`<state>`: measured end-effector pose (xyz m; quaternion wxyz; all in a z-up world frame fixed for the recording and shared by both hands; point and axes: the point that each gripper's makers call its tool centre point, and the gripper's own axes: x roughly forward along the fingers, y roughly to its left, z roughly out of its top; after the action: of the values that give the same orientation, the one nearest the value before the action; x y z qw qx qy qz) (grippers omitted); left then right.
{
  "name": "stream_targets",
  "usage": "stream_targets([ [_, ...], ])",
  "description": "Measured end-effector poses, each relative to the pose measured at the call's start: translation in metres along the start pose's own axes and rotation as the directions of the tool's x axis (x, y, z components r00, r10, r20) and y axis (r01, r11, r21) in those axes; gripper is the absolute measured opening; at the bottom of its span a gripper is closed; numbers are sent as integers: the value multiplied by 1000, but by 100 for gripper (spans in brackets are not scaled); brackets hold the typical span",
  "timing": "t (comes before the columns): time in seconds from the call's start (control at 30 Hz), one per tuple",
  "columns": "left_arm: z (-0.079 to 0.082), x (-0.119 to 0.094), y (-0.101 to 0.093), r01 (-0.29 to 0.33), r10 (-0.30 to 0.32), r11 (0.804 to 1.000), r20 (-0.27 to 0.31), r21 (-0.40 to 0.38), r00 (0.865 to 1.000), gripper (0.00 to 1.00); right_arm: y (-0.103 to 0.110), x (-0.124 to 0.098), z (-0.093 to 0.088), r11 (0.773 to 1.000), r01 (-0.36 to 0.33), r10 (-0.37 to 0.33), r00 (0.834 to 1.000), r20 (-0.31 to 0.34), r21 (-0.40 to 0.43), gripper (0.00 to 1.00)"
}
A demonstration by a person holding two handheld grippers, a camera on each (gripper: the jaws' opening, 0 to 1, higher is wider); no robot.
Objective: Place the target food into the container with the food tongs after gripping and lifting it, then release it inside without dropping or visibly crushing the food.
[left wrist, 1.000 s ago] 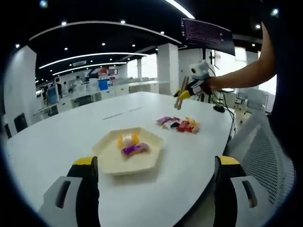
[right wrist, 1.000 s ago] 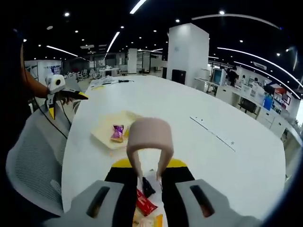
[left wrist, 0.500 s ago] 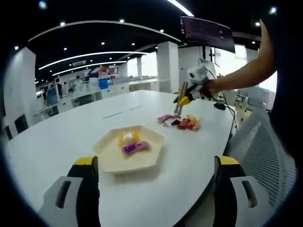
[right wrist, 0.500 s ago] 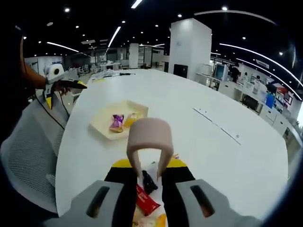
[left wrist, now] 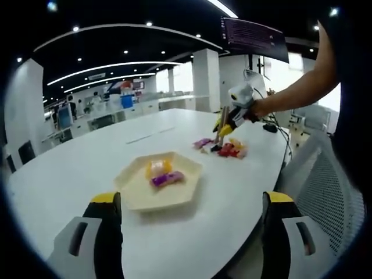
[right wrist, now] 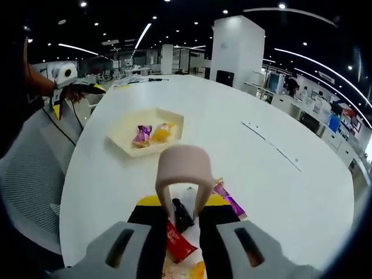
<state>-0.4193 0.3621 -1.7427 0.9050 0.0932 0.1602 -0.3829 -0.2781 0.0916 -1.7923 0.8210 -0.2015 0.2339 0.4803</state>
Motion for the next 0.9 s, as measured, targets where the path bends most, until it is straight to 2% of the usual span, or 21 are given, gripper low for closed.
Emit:
stream_targets([
  [0.2,1,0,0,-2,2,1000,0,-1,1000,97,1,3,-3,1000,-3,3,1000,-11,3,20],
  [0.37,0,0,0,1,-1,1000,-1,0,1000,97,6,8,-7,999,0,-2,998,-60,-36,17],
  [0.6,0,0,0,2,-2,1000,-1,1,1000,97,0,8,-3,997,54,-50,994,-99,46,14],
  [0.73,0,0,0,2,-2,1000,1,4,1000,97,-2,4,3,995,56,-48,994,-94,82,14],
  [0.8,0,0,0,1,-1,1000,1,4,1000,97,-7,2,5,994,73,-66,994,-86,81,14],
  [0.83,0,0,1,0,0,1000,1,6,1000,97,-7,0,8,989,78,-68,994,-82,123,14],
  [0.9,-1,0,1,0,0,1000,-1,7,1000,96,-12,-3,12,988,95,-87,994,-73,122,14],
])
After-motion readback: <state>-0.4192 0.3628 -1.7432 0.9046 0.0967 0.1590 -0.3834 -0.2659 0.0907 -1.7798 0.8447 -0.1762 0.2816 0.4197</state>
